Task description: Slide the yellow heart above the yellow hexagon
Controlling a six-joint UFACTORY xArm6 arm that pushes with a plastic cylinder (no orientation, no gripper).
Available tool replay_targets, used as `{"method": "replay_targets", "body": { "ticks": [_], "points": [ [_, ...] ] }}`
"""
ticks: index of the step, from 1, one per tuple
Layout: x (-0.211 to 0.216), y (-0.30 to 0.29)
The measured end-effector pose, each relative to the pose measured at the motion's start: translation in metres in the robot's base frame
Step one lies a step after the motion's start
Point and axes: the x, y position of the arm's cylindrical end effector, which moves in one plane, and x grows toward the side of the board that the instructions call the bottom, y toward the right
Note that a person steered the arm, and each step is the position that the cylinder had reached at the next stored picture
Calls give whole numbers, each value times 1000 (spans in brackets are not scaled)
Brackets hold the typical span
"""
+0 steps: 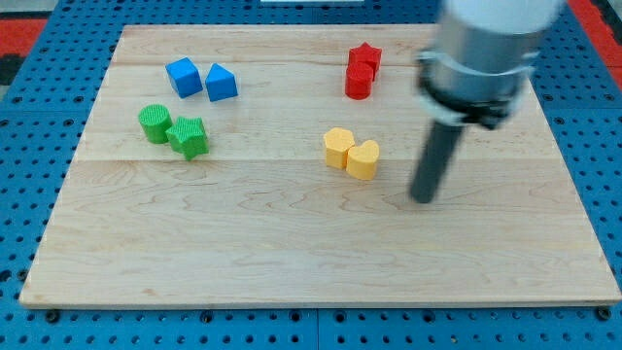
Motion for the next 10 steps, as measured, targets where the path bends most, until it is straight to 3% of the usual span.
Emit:
{"method": "replay_targets", "body": {
  "ticks": [2,4,6,9,10],
  "points": [
    [-69,-34],
    [-47,-46],
    [-61,9],
    [-100,-36],
    [-81,-43]
  ]
}}
